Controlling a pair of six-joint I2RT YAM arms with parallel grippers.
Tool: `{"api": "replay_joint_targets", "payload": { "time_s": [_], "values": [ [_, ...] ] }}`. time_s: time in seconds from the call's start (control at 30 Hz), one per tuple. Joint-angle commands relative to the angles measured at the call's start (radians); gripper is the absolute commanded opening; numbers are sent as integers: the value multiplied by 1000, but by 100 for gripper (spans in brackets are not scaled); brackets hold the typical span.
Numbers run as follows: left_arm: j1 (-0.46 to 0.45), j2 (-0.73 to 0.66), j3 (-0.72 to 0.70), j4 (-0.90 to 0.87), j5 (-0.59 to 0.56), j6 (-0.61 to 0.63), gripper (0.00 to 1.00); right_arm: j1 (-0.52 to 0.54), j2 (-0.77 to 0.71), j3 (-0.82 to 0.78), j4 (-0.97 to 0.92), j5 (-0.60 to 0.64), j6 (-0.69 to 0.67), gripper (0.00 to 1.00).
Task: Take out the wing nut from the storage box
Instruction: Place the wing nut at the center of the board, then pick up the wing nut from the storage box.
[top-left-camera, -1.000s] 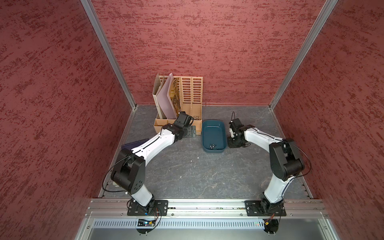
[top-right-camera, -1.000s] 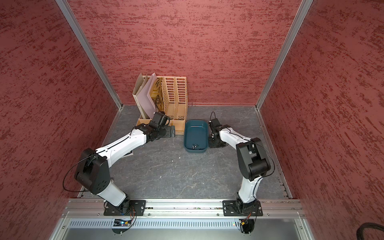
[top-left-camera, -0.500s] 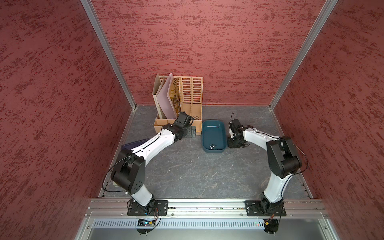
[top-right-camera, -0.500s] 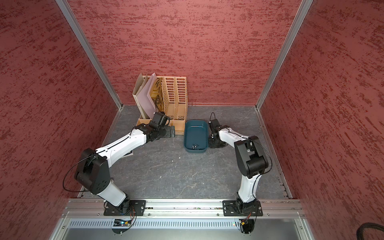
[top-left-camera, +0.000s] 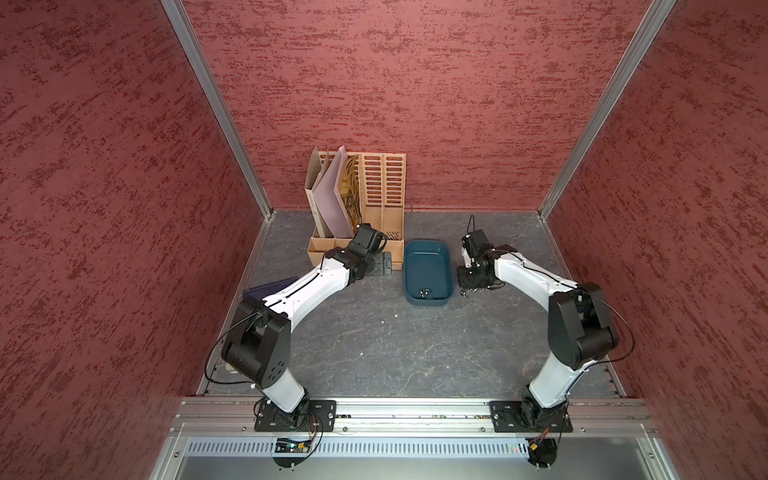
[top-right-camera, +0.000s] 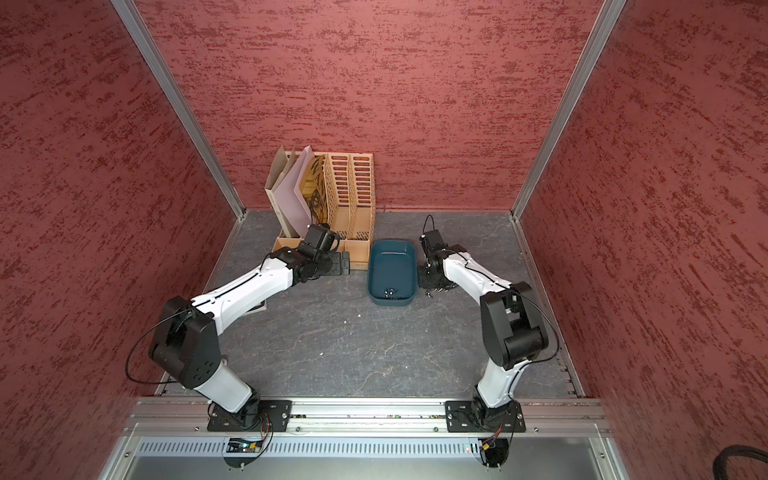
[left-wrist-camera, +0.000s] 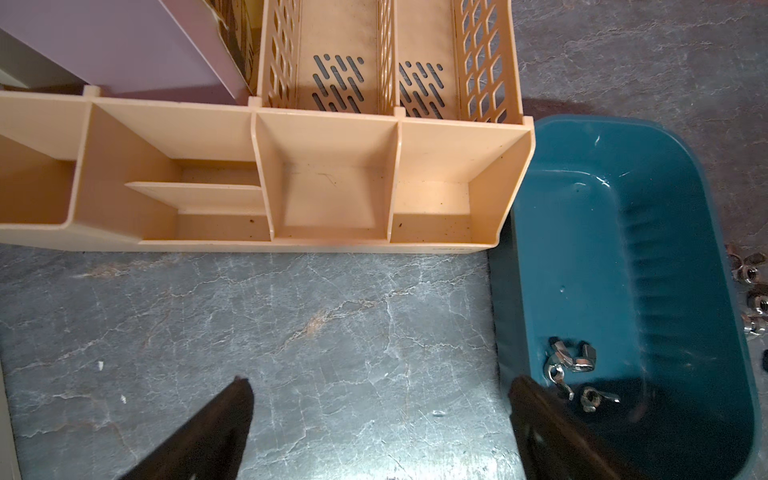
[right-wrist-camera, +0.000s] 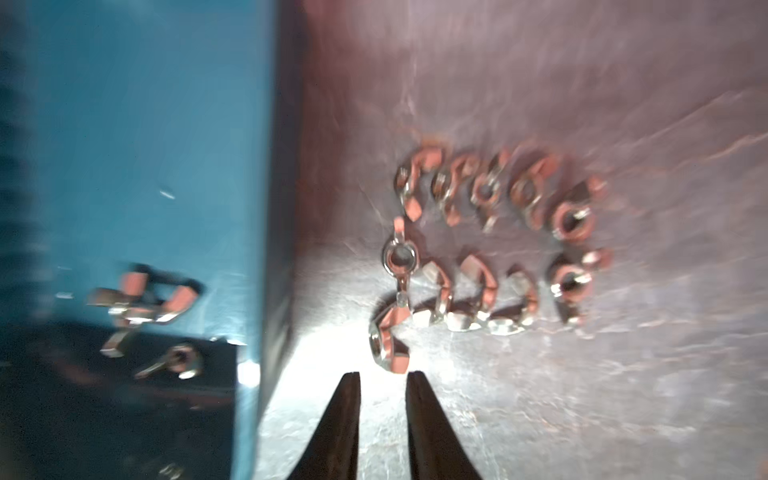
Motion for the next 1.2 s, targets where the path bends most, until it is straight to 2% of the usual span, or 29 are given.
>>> {"api": "replay_joint_targets", "payload": {
  "time_s": [0.0, 0.27, 0.43, 0.67, 0.8, 0.93, 1.17],
  "values": [
    [-5, 14, 5, 7, -9, 0, 100, 18, -42, 81, -32, 8, -19, 27],
    [-5, 4, -3, 6, -16, -1, 100, 157, 70, 238, -51, -54, -46, 33],
    [-1, -6, -18, 6, -21, -1, 100, 205, 149, 276, -46, -91, -39, 34],
    [5, -12, -29, 10, -15, -1, 100, 214, 160, 253, -23, 15, -3, 35],
    [6, -10, -35, 19, -9, -6, 100, 220, 196, 274, -14, -92, -10, 36],
    [6, -13, -38, 19, -12, -6, 100, 237, 265, 296, -28, -201, -43, 41],
    [12, -18, -38, 16, -15, -3, 100, 249, 332, 318, -69, -197, -62, 45]
  ]
}}
